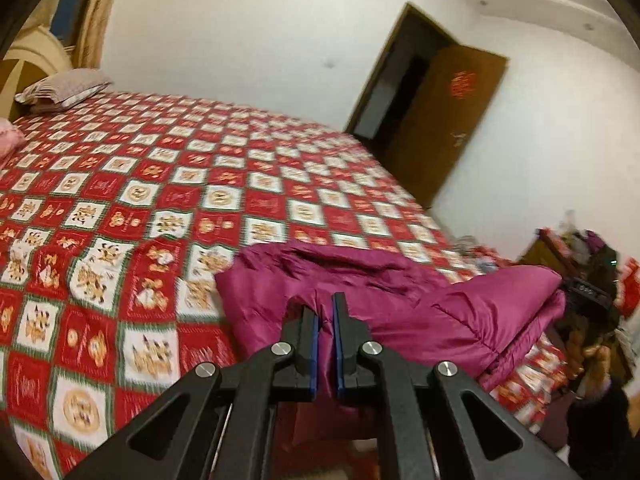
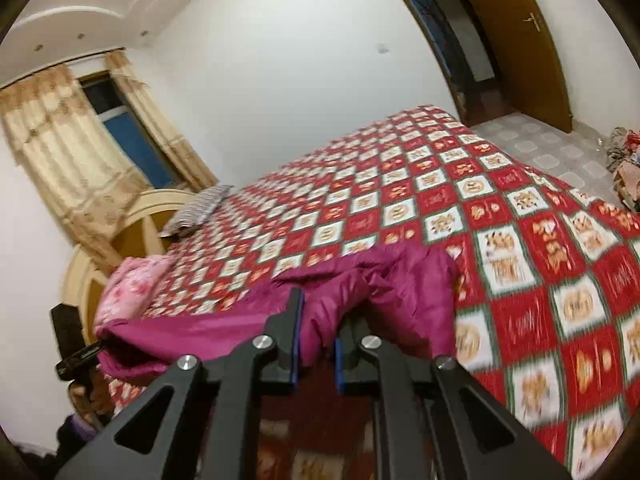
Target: Fold large clothes
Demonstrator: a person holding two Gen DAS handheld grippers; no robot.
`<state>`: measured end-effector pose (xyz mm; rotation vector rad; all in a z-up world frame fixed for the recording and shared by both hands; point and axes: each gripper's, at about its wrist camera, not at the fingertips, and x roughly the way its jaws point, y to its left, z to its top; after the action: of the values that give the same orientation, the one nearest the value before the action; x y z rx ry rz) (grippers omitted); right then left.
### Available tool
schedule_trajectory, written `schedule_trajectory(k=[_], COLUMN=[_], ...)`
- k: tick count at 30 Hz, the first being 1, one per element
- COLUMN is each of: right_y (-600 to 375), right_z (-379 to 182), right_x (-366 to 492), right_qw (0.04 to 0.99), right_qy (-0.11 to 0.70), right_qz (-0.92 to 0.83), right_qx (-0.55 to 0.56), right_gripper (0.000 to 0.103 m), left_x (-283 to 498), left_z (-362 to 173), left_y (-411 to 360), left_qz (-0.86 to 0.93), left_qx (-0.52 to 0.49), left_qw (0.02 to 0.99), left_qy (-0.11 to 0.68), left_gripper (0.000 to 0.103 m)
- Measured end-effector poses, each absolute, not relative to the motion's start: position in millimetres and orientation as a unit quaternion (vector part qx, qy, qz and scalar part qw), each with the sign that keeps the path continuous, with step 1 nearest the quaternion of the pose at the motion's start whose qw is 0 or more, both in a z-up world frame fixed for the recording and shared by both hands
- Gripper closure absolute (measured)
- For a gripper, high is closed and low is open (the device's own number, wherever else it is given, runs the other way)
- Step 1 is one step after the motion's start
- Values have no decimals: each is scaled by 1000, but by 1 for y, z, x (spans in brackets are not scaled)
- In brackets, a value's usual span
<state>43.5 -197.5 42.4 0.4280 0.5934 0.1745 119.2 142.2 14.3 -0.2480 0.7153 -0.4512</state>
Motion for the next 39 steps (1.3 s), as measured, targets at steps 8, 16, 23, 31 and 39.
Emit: schedule_trajectory(k=[8, 16, 23, 31, 39], right_y=[-223, -231, -247, -268, -217], right_z=[-25, -82, -100, -70, -30], right_x=[143, 194, 207, 183, 171], right_qw=[904, 895, 890, 896, 923], right_qy=[346, 370, 362, 300, 334], right_qz=[36, -21, -38, -39, -26], right_qx=[247, 247, 276, 324, 189], right_gripper=[88, 77, 25, 8, 42], left_x=[202, 253, 272, 250, 234], left_z=[-41, -89, -88, -31, -28], left_y=[126, 126, 174, 193, 100], left_qz=[-149, -129, -197, -136, -134], left_qx=[-111, -161, -337, -292, -103], left_qw=[892, 865, 801, 871, 910], left_qy=[411, 458, 454, 370, 378], left_gripper=[98, 96, 93, 40, 40])
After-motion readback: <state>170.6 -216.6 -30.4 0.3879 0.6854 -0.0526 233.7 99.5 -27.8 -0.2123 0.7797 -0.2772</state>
